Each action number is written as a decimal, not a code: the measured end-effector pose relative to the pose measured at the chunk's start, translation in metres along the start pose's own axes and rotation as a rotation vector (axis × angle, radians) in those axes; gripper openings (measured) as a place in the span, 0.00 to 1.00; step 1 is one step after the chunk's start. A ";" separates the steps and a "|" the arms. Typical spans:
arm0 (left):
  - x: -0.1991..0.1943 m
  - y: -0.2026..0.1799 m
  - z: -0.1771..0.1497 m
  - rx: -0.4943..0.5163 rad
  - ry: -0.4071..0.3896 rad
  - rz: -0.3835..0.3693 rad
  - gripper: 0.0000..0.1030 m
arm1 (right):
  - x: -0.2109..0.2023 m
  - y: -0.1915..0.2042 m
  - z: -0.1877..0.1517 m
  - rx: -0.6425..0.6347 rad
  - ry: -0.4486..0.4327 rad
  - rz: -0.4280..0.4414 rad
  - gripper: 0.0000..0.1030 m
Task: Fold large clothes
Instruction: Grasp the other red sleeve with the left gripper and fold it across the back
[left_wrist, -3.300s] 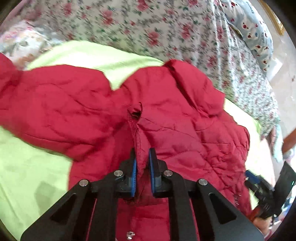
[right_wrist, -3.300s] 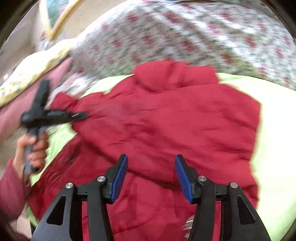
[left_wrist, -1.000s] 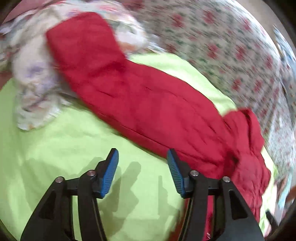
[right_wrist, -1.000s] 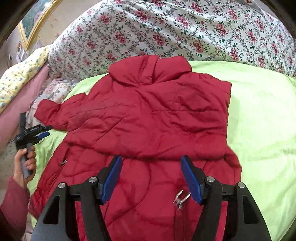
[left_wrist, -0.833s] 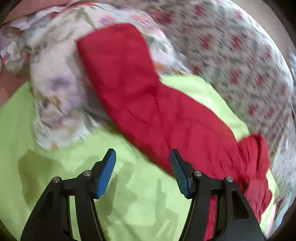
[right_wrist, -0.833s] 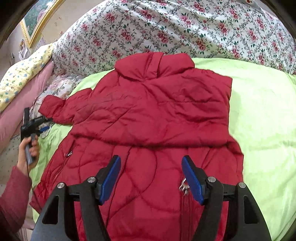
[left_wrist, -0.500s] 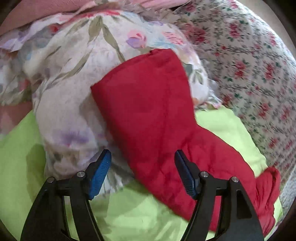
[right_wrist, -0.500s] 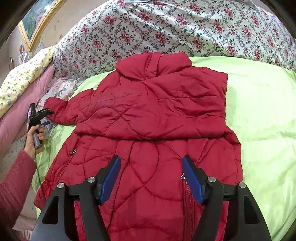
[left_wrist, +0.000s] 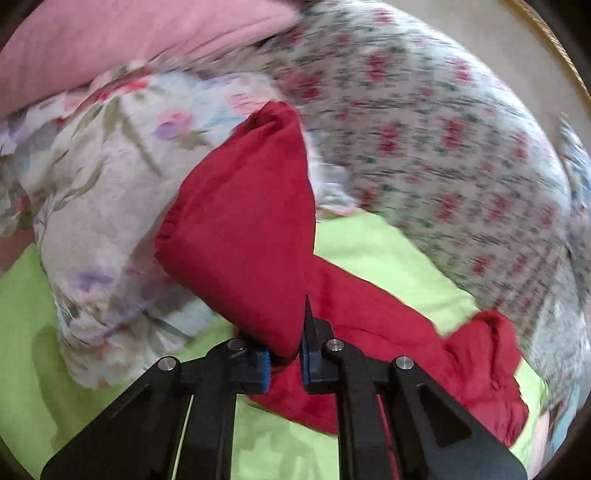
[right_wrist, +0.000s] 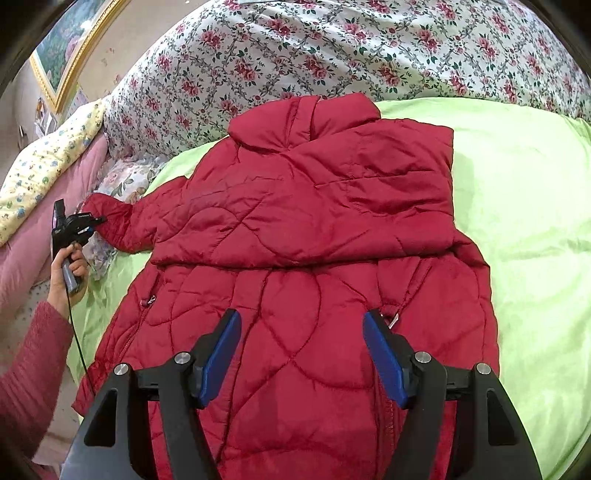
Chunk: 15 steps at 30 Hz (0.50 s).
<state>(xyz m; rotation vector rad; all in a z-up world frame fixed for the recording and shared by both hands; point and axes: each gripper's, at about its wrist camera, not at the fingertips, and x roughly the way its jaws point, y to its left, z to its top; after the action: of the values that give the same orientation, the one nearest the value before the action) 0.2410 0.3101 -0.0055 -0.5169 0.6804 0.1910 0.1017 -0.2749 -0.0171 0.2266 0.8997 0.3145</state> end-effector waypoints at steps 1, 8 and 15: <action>-0.005 -0.007 -0.003 0.013 -0.005 -0.017 0.08 | 0.000 0.000 0.000 0.000 -0.001 0.001 0.68; -0.020 -0.057 -0.026 0.085 0.004 -0.128 0.08 | -0.007 0.002 -0.004 0.002 -0.013 0.003 0.68; -0.041 -0.116 -0.064 0.172 0.040 -0.252 0.08 | -0.012 -0.008 -0.008 0.041 -0.019 0.004 0.68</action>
<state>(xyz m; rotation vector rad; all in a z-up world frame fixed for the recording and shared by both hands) 0.2132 0.1776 0.0248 -0.4371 0.6572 -0.1137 0.0899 -0.2860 -0.0159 0.2690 0.8878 0.2972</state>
